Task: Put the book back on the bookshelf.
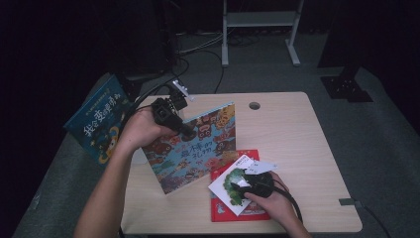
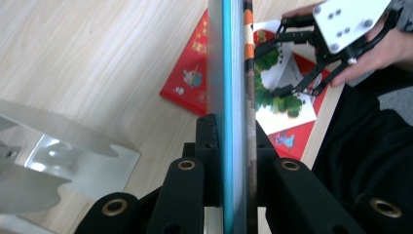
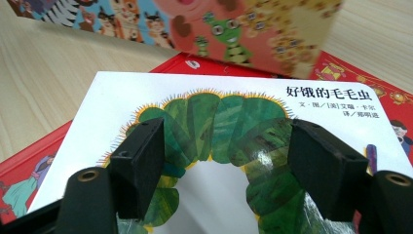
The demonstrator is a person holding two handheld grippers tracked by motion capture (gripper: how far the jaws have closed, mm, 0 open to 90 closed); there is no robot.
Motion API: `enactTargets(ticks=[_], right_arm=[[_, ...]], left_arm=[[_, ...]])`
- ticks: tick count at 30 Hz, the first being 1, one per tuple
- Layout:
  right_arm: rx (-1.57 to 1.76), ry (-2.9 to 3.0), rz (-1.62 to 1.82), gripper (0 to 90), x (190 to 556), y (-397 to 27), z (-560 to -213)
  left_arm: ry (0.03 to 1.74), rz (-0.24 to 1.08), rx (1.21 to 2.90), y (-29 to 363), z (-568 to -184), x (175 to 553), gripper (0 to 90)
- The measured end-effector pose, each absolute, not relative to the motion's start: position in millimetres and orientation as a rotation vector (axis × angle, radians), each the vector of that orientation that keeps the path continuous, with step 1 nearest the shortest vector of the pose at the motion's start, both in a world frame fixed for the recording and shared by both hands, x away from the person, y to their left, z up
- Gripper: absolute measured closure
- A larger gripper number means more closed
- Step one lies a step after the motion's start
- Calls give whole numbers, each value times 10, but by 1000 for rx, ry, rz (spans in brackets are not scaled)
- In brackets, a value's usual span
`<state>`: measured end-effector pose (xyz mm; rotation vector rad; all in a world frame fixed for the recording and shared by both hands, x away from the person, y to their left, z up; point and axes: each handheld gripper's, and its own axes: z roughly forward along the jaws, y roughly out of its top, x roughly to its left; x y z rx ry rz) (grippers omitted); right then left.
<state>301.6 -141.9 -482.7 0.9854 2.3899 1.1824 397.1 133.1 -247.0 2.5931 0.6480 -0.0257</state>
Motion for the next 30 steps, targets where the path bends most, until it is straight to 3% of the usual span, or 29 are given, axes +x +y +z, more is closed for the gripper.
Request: enactTargets(ticks=[16, 30], right_arm=[[991, 2390, 1188, 287, 3017, -1414, -4831], [987, 2392, 1184, 286, 3030, -1417, -4832]], left_arm=[[717, 4, 2552, 1780, -2337, 3797, 806], [878, 52, 2506, 2481, -2240, 3592, 806]])
